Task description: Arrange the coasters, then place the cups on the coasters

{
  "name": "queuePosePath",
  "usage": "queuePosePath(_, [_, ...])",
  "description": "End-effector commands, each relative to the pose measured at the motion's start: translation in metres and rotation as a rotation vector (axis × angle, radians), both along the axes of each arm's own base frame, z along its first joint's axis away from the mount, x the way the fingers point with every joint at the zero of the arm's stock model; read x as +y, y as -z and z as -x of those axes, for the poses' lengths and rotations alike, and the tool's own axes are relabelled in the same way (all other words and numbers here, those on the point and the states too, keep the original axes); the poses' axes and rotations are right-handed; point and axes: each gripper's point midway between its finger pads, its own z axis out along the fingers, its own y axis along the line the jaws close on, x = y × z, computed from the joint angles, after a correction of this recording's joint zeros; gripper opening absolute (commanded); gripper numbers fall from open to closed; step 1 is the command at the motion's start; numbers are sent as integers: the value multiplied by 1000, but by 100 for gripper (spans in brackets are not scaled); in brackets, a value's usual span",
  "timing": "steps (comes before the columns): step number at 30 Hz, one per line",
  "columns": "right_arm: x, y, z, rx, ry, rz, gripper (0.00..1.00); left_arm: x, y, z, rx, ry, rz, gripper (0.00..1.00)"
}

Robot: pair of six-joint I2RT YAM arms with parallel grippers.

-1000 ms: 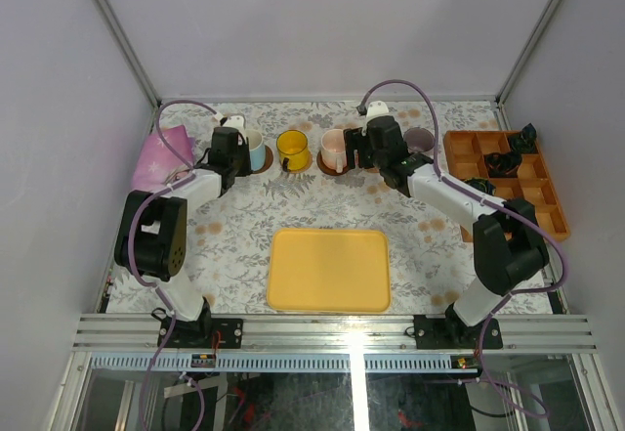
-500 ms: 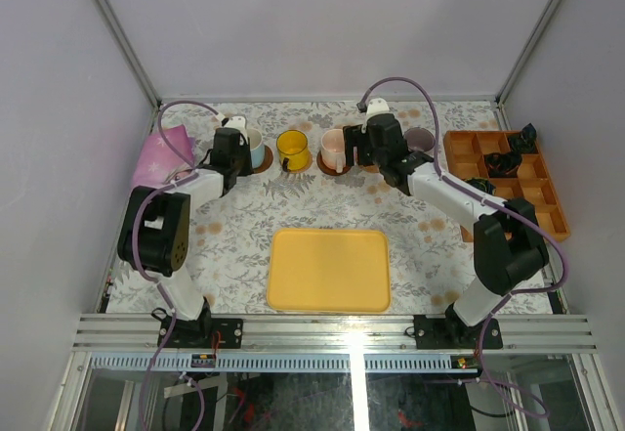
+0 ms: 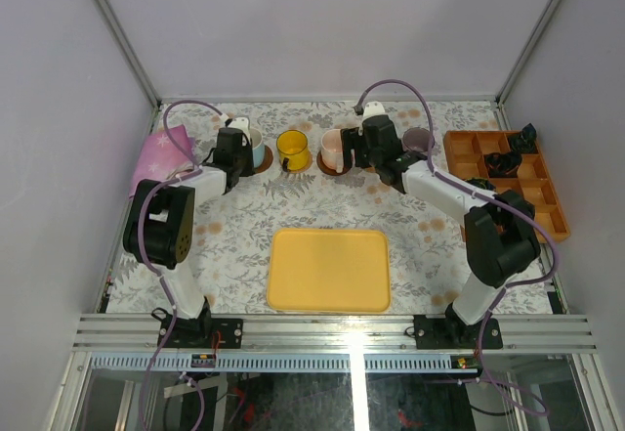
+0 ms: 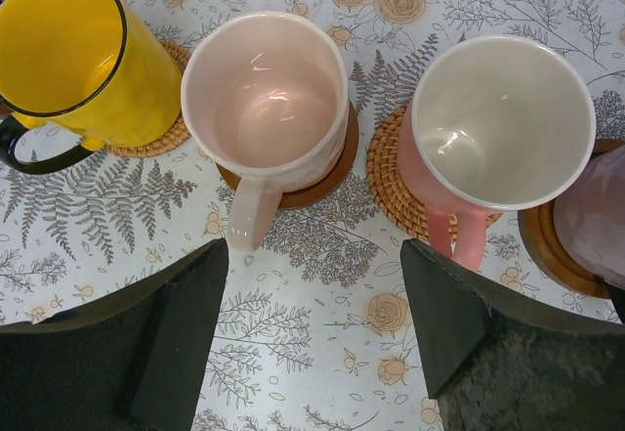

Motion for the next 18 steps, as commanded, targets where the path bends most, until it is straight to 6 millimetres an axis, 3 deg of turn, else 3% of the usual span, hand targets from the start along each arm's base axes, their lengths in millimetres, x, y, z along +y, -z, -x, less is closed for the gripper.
queuePosePath(1, [8, -25, -14, -51, 6, -53, 79, 1, -18, -21, -77, 9, -22, 24])
queuePosePath(18, [10, -21, -15, -39, 10, -66, 79, 1, -16, -31, -78, 13, -40, 24])
